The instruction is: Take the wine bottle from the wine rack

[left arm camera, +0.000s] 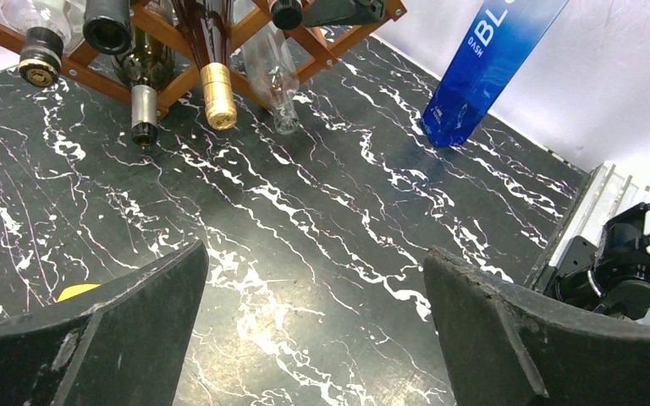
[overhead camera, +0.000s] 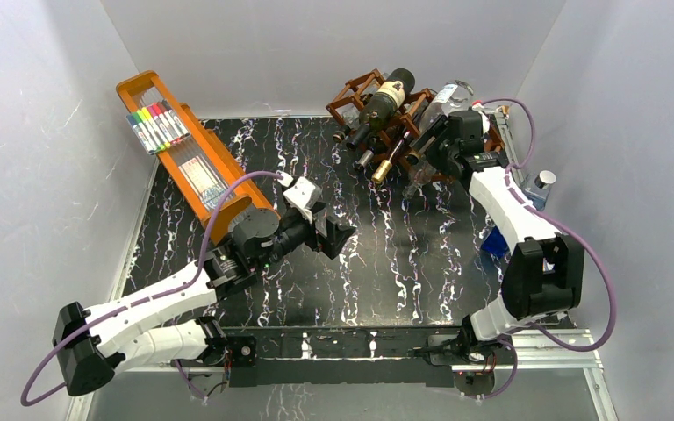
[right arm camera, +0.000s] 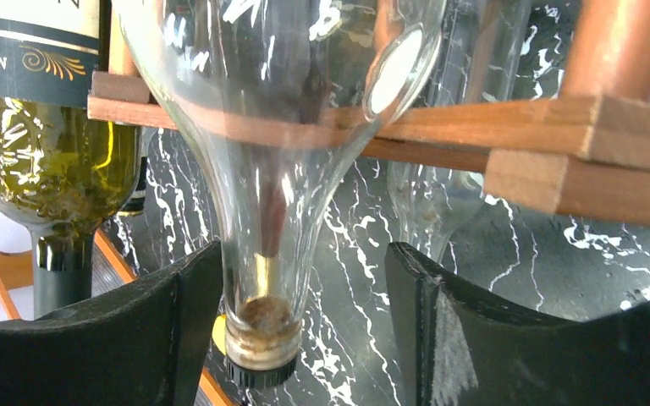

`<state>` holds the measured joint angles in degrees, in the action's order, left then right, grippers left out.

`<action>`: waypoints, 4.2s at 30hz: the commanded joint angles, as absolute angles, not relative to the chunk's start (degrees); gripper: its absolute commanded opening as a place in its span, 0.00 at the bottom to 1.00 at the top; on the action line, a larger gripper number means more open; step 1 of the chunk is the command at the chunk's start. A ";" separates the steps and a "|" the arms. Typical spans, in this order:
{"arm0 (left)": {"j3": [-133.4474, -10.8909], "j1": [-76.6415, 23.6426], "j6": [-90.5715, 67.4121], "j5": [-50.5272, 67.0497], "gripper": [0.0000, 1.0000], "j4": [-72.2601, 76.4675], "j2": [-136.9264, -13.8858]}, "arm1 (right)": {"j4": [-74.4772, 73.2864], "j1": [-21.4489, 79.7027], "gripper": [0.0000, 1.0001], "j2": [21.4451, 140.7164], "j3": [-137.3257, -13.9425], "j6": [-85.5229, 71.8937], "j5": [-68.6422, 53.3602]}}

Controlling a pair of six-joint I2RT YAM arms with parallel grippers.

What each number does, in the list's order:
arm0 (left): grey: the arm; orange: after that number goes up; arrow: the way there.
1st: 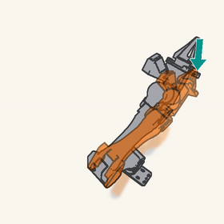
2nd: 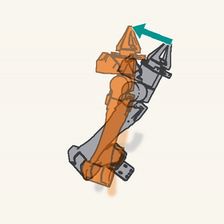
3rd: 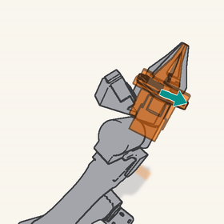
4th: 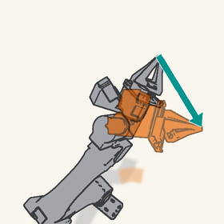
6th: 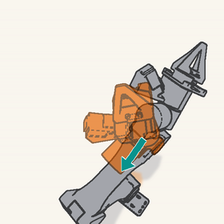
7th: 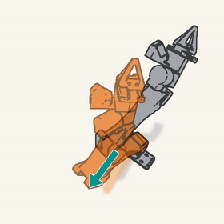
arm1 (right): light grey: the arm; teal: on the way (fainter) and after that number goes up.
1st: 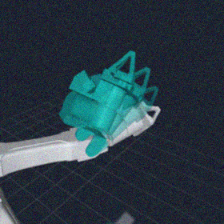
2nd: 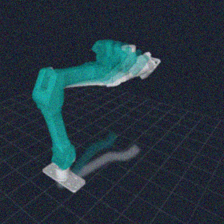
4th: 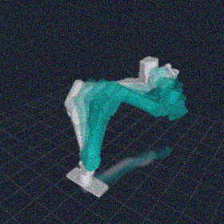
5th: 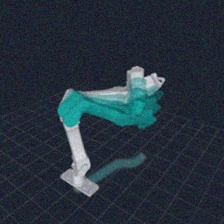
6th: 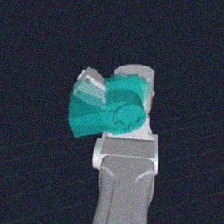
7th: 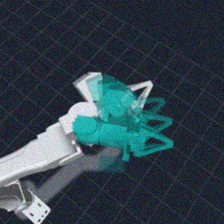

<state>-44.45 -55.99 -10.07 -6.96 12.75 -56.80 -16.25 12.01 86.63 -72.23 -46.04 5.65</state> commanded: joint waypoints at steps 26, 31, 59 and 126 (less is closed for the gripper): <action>-45.06 -55.70 -9.88 -7.26 0.98 10.79 -53.25 | 7.99 13.40 0.32 90.21 -67.17 -53.50 4.21; -45.24 -55.64 -10.53 -7.13 0.98 11.18 -54.28 | 10.81 13.57 0.18 87.09 -65.49 -52.62 3.54; -44.98 -55.61 -12.33 -7.52 0.98 11.07 -53.90 | 34.35 13.50 0.00 75.40 -54.14 -49.74 -7.88; -45.52 -55.60 -11.25 3.80 0.98 17.74 -60.46 | -34.38 12.93 0.00 42.97 -66.26 -40.37 -28.93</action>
<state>-44.31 -55.92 -12.56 0.58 14.66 -60.73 -39.42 12.88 45.39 -59.11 -47.37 -23.68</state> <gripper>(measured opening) 0.982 0.500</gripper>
